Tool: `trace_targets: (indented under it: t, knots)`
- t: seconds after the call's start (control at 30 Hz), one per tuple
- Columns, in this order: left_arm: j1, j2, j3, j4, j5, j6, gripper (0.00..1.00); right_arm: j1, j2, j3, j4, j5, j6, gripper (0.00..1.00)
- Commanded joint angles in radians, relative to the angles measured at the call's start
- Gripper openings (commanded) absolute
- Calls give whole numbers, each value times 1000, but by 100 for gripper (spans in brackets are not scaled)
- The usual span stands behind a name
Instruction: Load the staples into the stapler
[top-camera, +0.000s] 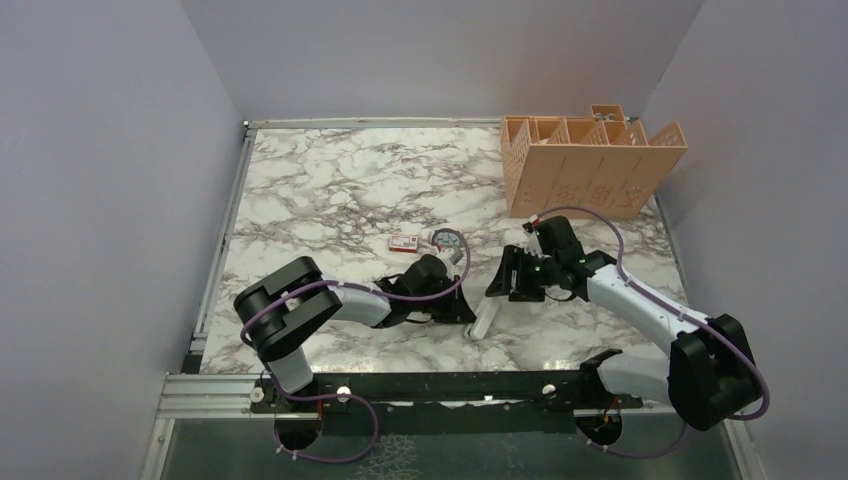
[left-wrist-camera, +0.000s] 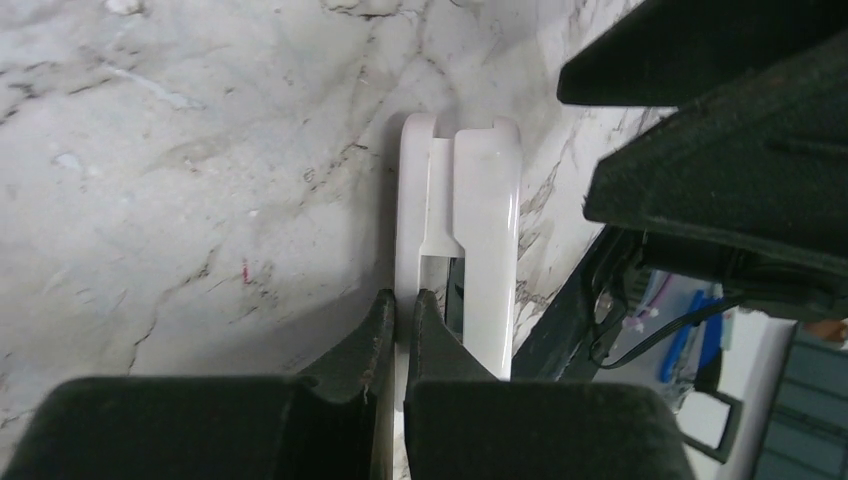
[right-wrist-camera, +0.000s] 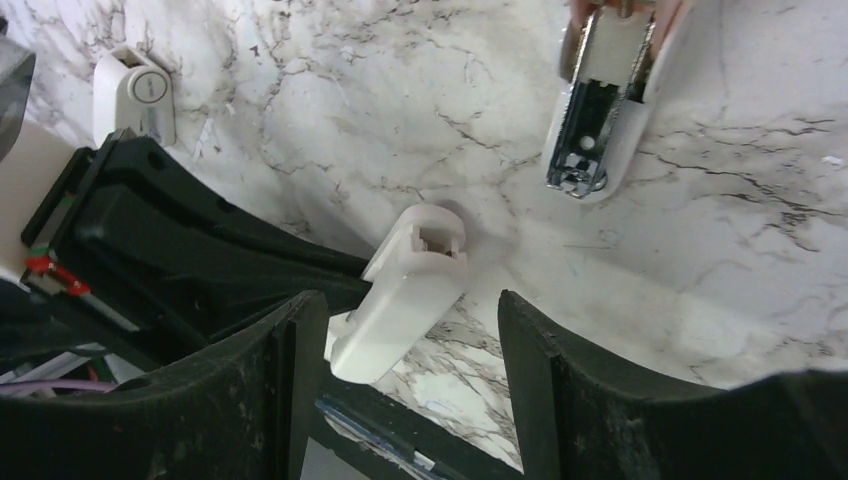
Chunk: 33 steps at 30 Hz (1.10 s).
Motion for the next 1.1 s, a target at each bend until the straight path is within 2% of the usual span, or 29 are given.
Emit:
trace_targets:
  t: [0.0, 0.17, 0.4, 0.6, 0.77, 0.87, 0.97, 1.07]
  knots:
    - [31, -11, -69, -11, -129, -130, 0, 36, -17, -21, 66, -76, 37, 68]
    - [41, -66, -99, 16, -178, -163, 0, 121, -17, -46, 90, -73, 105, 69]
    - [41, -60, -119, 69, -166, -186, 0, 284, 21, -83, 157, -57, 203, 69]
    - [43, -49, -129, 96, -148, -192, 0, 332, 101, -84, 248, -42, 253, 66]
    - [43, -53, -141, 97, -150, -188, 0, 333, 111, -74, 274, 37, 281, 55]
    - [43, -54, -145, 98, -148, -186, 0, 333, 103, -69, 269, 67, 293, 40]
    - [43, -53, -148, 98, -149, -175, 0, 333, 88, -43, 181, 122, 309, 29]
    - [43, -50, -155, 97, -146, -161, 0, 333, 51, -18, 104, 176, 304, 27]
